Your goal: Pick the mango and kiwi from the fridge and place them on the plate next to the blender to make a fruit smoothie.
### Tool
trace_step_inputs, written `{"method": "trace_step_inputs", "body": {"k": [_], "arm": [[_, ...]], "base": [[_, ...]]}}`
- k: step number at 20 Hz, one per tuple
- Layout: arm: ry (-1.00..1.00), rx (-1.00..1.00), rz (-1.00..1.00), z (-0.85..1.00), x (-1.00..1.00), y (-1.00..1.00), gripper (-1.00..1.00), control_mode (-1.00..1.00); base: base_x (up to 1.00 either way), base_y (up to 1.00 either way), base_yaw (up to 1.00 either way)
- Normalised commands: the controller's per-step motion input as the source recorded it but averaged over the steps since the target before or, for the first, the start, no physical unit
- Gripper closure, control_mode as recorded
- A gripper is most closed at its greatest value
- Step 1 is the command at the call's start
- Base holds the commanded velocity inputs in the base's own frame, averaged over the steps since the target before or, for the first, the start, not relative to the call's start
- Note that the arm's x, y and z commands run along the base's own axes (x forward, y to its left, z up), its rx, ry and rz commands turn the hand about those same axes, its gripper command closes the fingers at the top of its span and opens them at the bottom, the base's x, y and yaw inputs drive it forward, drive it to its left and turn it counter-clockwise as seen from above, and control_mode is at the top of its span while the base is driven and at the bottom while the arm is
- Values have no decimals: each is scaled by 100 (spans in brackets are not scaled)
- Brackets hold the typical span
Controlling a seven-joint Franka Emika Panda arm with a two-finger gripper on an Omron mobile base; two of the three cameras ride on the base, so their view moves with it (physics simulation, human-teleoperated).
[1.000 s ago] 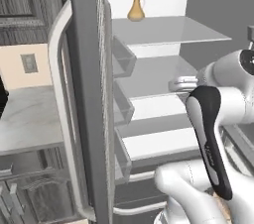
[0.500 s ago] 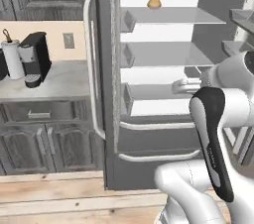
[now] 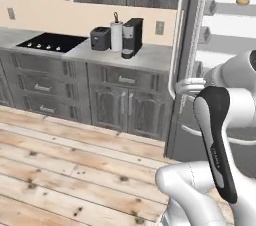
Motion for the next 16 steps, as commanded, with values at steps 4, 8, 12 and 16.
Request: {"method": "trace_step_inputs", "body": {"k": [4, 8, 12, 16], "arm": [[0, 0, 0, 0, 0, 0, 100, 100], [0, 0, 0, 0, 0, 0, 100, 100], [0, 0, 0, 0, 0, 0, 100, 100], [0, 0, 0, 0, 0, 0, 100, 100]], "base": [[-13, 84, 62], [60, 25, 57], [84, 14, 55], [41, 26, 66]]}}
